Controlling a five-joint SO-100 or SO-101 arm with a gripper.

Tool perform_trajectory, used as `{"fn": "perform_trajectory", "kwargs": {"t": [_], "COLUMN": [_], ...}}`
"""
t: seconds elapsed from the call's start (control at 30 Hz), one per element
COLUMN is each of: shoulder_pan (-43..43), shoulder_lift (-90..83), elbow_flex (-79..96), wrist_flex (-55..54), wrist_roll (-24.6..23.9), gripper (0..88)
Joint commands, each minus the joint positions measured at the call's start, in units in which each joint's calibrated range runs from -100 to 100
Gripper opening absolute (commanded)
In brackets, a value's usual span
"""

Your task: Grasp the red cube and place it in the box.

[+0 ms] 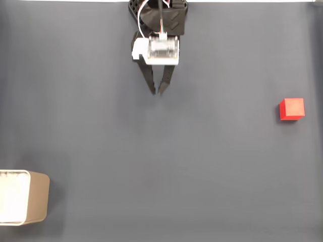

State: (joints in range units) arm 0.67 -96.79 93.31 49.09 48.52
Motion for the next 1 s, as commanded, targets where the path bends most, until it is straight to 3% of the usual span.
{"fn": "perform_trajectory", "kwargs": {"t": [0.0, 0.33, 0.97], "shoulder_pan": [-0.4, -0.9, -4.1], "shoulder_lift": [5.1, 21.8, 48.8], "elbow_flex": [-10.7, -40.2, -74.9], "wrist_flex": [-8.6, -8.4, 25.4], "wrist_roll": [-0.4, -0.5, 2.0], "gripper": [0.0, 0.6, 0.0]}}
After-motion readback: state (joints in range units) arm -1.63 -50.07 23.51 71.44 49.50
